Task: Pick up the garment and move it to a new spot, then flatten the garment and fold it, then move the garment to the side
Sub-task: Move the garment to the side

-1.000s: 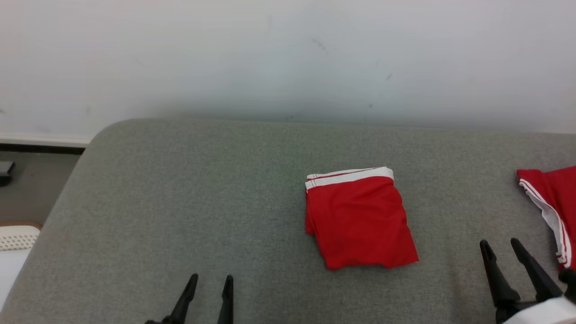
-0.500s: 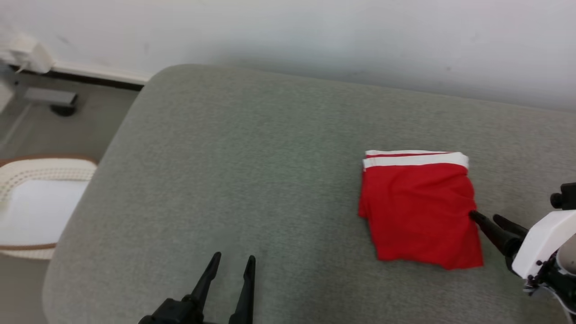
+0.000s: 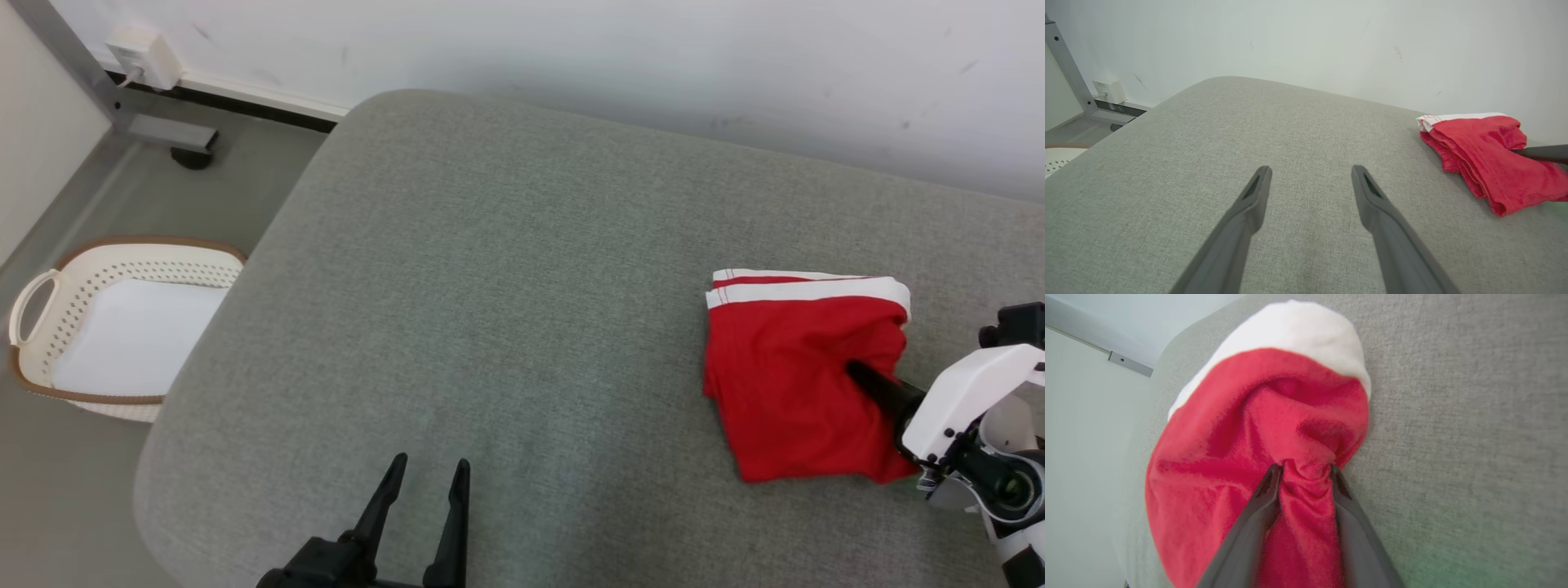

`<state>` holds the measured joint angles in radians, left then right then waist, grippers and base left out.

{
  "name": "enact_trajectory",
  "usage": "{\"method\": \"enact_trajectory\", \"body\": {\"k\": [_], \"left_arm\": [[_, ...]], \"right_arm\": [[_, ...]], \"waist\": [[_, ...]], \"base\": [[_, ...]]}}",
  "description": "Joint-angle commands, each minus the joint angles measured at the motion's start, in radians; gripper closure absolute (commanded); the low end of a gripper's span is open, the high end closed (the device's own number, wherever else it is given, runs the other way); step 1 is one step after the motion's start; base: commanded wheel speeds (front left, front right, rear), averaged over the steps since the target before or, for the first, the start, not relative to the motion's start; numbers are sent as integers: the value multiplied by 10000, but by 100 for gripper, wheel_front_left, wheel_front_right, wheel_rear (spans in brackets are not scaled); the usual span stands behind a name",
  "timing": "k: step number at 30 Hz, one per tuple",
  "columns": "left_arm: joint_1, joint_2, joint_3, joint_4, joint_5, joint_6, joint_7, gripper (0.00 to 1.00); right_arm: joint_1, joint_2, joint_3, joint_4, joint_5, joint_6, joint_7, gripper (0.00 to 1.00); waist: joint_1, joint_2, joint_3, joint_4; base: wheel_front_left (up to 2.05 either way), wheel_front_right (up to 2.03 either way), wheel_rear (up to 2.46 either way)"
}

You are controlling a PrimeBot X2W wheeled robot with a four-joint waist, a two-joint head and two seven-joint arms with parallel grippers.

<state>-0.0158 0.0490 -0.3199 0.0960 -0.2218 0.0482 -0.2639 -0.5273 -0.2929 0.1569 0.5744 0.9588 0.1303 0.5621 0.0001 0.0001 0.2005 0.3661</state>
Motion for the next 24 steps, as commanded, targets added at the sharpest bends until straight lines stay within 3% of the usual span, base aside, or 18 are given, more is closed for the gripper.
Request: {"method": "enact_trajectory", "body": {"k": [1,6,12,18,24], "left_arm": [[-94,35,13,13,-186,33,0,0],[-49,35,60,40,-120,64,0,0],[-154,33,272,40,66,-16,0,0],[-426,36,304,-11,137,-127,0,0],[-946,36,128,99,283,-275,0,0]], "right_arm": [[-110,84,33,47,-57,3,-35,100],[-287,-55,191,-174,-109,3,-87,100],[-431,-453,406,-639,-177,3,104,100],[-657,-1386,189,-1125,-491,3,391,100],[-1194,-2495,-453,-1436,-1078,3,433,100]], "waist": [[-1,-1,-2,-51],[-1,-1,-17,-615],[-1,-1,-44,-1921],[-1,-1,228,-3163],[-1,-1,981,-3699]], "base": [[0,0,0],[0,0,0],[0,0,0],[0,0,0],[0,0,0]]}}
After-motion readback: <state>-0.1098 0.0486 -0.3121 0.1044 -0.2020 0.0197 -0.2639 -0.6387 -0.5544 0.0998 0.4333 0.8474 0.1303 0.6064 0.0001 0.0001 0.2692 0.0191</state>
